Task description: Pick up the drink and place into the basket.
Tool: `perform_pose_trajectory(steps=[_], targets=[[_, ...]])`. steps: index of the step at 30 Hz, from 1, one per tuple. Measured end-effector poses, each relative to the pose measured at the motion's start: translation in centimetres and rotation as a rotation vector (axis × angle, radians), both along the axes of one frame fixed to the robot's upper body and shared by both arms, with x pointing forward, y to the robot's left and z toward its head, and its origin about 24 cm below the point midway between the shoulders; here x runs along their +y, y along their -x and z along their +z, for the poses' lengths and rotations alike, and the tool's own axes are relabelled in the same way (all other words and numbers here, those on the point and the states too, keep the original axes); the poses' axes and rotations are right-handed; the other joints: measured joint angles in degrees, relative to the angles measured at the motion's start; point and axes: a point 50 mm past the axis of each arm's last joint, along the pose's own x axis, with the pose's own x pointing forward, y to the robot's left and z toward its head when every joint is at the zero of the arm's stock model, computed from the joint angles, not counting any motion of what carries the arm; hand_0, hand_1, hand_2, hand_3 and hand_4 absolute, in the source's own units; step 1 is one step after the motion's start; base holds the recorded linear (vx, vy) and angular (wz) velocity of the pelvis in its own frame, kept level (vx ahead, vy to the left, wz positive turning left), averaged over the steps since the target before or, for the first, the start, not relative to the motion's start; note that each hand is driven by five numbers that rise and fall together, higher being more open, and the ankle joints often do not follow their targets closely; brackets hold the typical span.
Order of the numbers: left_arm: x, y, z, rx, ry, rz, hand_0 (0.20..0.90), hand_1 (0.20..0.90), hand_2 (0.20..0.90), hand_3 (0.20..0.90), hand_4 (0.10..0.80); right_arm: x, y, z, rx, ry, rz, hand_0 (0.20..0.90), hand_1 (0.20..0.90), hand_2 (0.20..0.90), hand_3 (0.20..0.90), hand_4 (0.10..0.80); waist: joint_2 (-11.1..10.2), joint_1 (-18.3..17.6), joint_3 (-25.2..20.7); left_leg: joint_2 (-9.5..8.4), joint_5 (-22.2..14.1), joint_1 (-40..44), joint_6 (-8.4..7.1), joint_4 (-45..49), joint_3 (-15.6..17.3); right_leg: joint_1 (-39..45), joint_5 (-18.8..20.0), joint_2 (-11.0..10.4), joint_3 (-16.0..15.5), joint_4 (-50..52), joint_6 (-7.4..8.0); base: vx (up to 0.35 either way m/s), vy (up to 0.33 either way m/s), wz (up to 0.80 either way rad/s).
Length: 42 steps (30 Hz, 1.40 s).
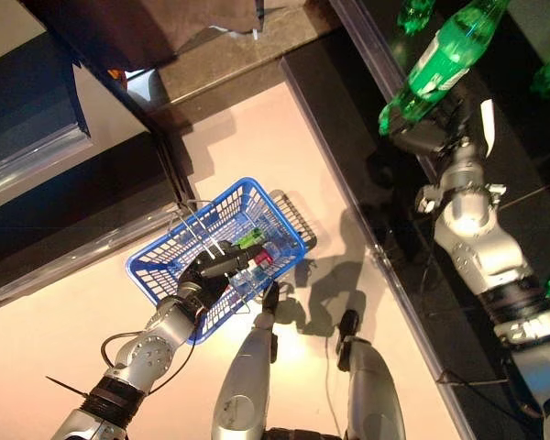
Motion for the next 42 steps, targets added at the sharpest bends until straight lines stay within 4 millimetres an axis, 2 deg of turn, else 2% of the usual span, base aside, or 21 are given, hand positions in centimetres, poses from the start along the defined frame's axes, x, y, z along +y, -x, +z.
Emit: perform_pose_trajectory(steps=[5, 8, 16, 20, 28, 37, 42], targets=[[-0.2, -0.1, 0.3, -0.014, 0.016, 0.005, 0.300, 0.300, 0.300, 0.200, 0.100, 2.7, 1.7, -3.3, 0.063, 0.035, 0.158, 0.300, 0.300, 0.300, 0.200, 0.100, -1.6, -0.3, -0.1, 0.33, 0.3, 4.7, 0.22, -4.0, 0.1, 5.8, 1.6, 0.4, -0.8, -6.1, 0.74, 0.074, 0.008, 0.01], [-0.5, 0.0, 0.3, -0.008, 0.008, -0.019, 0.300, 0.300, 0.300, 0.200, 0.100, 3.8, 2.1, -4.7, 0.111, 0.046, 0.209, 0.300, 0.300, 0.300, 0.200, 0.100, -2.5, -0.1, -0.2, 0.23, 0.4, 8.1, 0.39, -6.6, 0.6, 9.9, 2.6, 0.5, -0.8, -10.5, 1.13, 0.077, 0.005, -0.03], [-1.6, 0.1, 1.5, -0.053, -0.025, -0.102, 0.300, 0.300, 0.300, 0.200, 0.100, 5.2, 2.3, -4.9, 0.143, 0.050, 0.273, 0.300, 0.300, 0.300, 0.200, 0.100, -3.7, -0.2, -0.5, -0.07, 0.3, 14.4, 0.55, -11.0, 0.8, 17.8, 4.0, 0.5, -1.2, -18.1, 1.58, 0.075, 0.011, 0.01], [-2.5, 0.2, 2.3, -0.076, 0.011, -0.162, 0.300, 0.300, 0.300, 0.200, 0.100, 6.6, 2.4, -5.0, 0.152, 0.060, 0.320, 0.300, 0.300, 0.300, 0.200, 0.100, -3.9, -0.9, -0.5, -0.06, 0.3, 15.2, 0.55, -11.0, 0.7, 19.1, 4.1, 0.6, -1.7, -18.8, 1.55, 0.035, 0.010, 0.03], [-5.1, -0.3, 3.5, -0.095, 0.063, -0.289, 0.300, 0.300, 0.300, 0.200, 0.100, 9.9, 2.6, -7.6, 0.244, 0.099, 0.400, 0.300, 0.300, 0.300, 0.200, 0.100, -3.8, -1.4, -0.5, -0.08, 0.4, 15.2, 0.48, -11.0, 0.0, 19.6, 4.8, 0.7, -2.2, -19.6, 1.59, 0.005, 0.002, 0.02], [-6.3, 0.2, 2.8, -0.054, 0.082, -0.347, 0.300, 0.300, 0.300, 0.200, 0.100, 10.8, 1.1, -9.2, 0.340, 0.139, 0.367, 0.300, 0.300, 0.300, 0.200, 0.100, -3.8, -1.4, -0.6, -0.31, 0.4, 15.0, 0.49, -11.0, -0.6, 20.2, 4.8, 0.6, -2.7, -20.3, 1.59, 0.028, 0.014, 0.03], [-5.9, 0.2, 2.8, -0.048, 0.070, -0.347, 0.300, 0.300, 0.300, 0.200, 0.100, 10.4, 0.7, -10.6, 0.384, 0.245, 0.317, 0.300, 0.300, 0.300, 0.200, 0.100, -3.7, -1.3, -0.6, -0.43, 0.4, 15.3, 0.50, -11.0, -1.2, 20.7, 4.8, 0.5, -3.6, -20.3, 1.60, 0.002, 0.002, 0.05]])
